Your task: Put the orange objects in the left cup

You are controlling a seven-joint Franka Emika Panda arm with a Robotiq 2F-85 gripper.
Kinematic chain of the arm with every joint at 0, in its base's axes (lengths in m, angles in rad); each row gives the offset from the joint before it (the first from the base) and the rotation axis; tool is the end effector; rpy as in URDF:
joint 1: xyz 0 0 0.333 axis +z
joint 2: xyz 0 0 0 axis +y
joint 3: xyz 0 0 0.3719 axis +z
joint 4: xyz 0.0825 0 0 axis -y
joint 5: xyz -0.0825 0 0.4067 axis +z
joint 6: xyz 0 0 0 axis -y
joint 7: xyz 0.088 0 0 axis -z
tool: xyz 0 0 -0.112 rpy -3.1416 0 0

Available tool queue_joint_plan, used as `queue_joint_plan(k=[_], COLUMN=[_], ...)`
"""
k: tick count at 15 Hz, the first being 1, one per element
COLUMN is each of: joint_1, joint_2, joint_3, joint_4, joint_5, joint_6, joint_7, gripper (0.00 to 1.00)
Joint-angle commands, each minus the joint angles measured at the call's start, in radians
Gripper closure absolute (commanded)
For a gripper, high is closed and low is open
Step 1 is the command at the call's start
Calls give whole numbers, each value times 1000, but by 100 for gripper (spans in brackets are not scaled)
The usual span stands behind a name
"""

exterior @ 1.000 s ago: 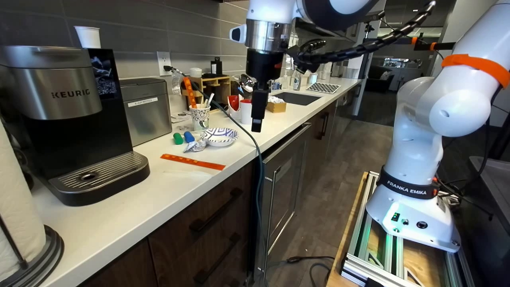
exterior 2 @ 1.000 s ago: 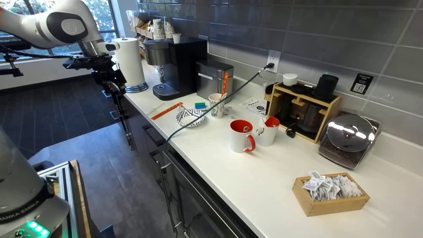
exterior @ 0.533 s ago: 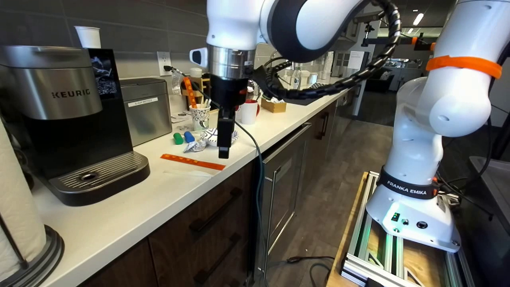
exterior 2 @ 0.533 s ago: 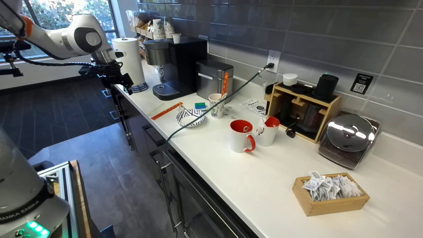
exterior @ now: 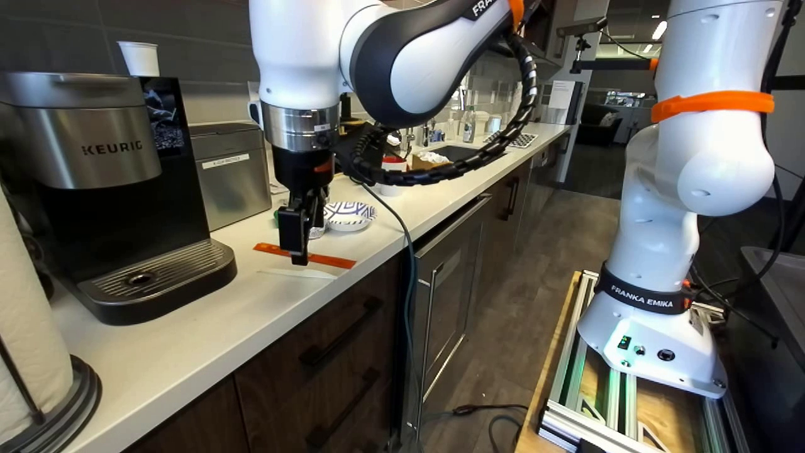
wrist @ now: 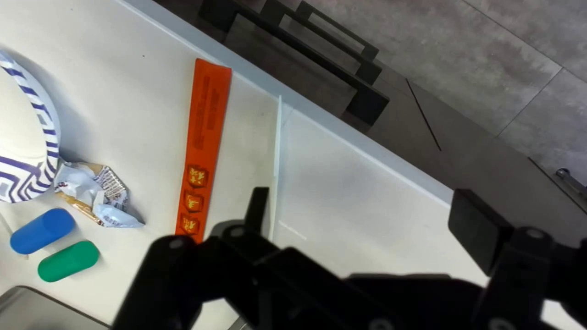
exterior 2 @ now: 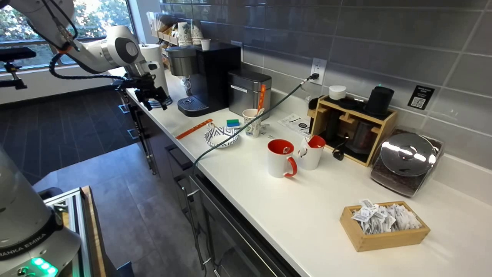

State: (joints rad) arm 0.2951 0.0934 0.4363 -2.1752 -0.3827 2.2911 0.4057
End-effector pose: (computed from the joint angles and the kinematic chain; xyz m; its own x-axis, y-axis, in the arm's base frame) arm 0.4349 0.3727 0.3935 0.8296 0.5488 0.1030 0.5171 -0.8246 0.2294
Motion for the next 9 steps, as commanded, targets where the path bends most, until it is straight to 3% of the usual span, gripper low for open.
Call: queue_joint_plan(k=[1, 5, 9], joint_1=[39, 44, 50], joint_2=[44, 140, 228], joint_3=[-63, -123, -159], joint_4=[35, 126, 194], joint_5=[-26, -35, -8], joint_6=[34, 57, 32], joint_7=[20, -33, -169], gripper=[0, 0, 0])
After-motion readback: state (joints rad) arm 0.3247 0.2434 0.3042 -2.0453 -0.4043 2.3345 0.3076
